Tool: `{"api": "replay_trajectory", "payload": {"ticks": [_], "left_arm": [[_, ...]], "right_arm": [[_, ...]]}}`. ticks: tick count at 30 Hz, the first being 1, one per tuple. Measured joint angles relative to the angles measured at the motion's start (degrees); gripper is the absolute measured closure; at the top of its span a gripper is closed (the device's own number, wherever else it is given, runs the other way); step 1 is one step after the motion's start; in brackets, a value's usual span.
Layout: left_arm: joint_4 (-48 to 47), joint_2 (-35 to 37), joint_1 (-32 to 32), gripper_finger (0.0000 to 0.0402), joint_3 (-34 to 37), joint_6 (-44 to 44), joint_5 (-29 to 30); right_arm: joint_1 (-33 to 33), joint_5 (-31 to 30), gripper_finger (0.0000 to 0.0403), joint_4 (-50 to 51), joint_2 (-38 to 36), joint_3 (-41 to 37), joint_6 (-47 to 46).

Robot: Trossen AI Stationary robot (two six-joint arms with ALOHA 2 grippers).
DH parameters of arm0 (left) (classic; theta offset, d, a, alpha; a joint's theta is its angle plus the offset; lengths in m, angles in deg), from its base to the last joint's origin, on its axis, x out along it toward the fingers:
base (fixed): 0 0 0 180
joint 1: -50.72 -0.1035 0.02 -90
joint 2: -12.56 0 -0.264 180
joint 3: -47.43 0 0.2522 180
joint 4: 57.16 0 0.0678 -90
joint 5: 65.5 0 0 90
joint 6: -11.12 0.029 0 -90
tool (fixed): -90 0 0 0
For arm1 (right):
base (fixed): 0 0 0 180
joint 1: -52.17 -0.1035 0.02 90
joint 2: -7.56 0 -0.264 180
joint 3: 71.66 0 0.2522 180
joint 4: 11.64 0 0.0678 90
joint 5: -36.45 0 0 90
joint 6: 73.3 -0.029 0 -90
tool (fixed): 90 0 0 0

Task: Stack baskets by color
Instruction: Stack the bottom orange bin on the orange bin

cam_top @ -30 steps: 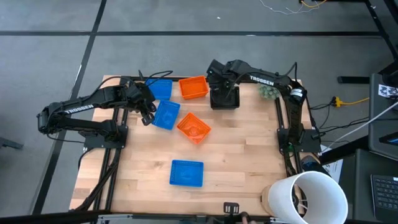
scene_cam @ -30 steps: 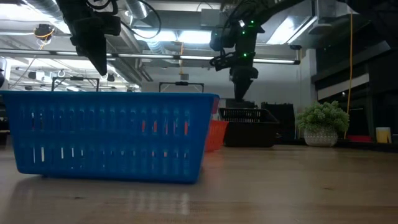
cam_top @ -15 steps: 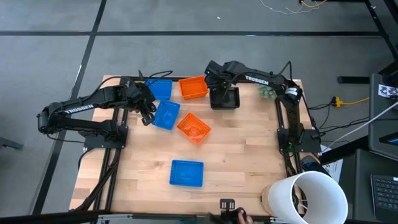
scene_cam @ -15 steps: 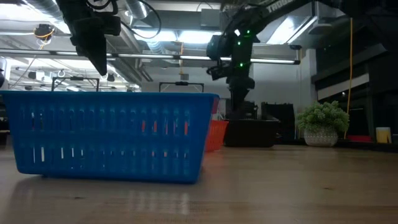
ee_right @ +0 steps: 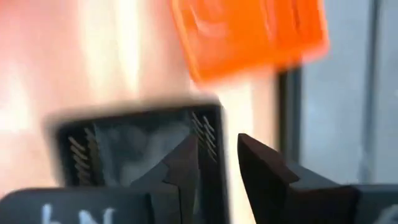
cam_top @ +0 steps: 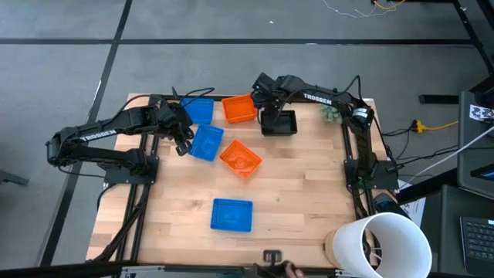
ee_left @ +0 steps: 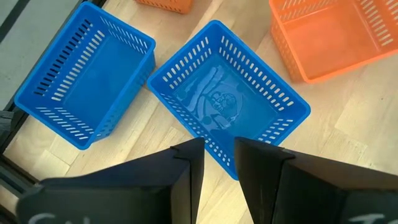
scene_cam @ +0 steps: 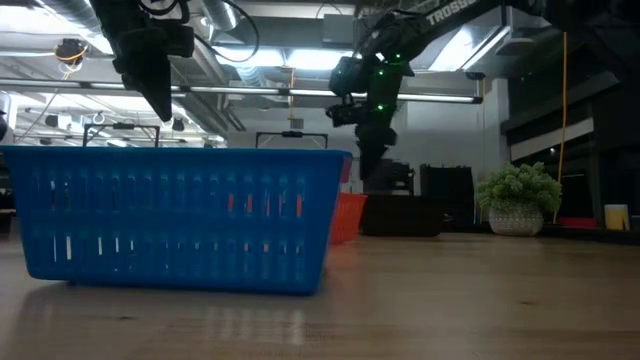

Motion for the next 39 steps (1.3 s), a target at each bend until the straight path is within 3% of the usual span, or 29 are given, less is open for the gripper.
{"api": "replay_trajectory", "payload": {"ticks": [5,12,20,25,32,39], "left_arm": [[4.7,-1.0,0.0,0.0323,0.0,1.0,-0.1],[14.4,-10.8,0.0,0.0323,0.0,13.5,-7.1],[23.7,-24.5,4.7,0.0323,0.0,28.1,-10.3],[25.3,-26.7,9.5,0.0323,0.0,32.9,-10.2],[27.1,-27.0,12.5,0.0323,-0.2,35.5,-9.6],[22.9,-31.5,12.5,0.0323,-5.7,35.8,-12.2]], "right_arm": [[-1.9,14.6,0.0288,4.6,0.0,0.1,-3.1],[-5.6,25.9,0.0288,22.0,0.0,-0.1,-10.9],[-10.5,26.0,0.0288,33.3,0.0,-0.5,-12.5],[-11.2,26.0,0.0288,34.6,-4.0,-8.4,-14.0],[-12.2,25.8,0.0288,19.0,-22.3,-31.8,-31.0],[-16.9,18.0,0.0288,4.0,-43.3,-47.0,-41.0]]}}
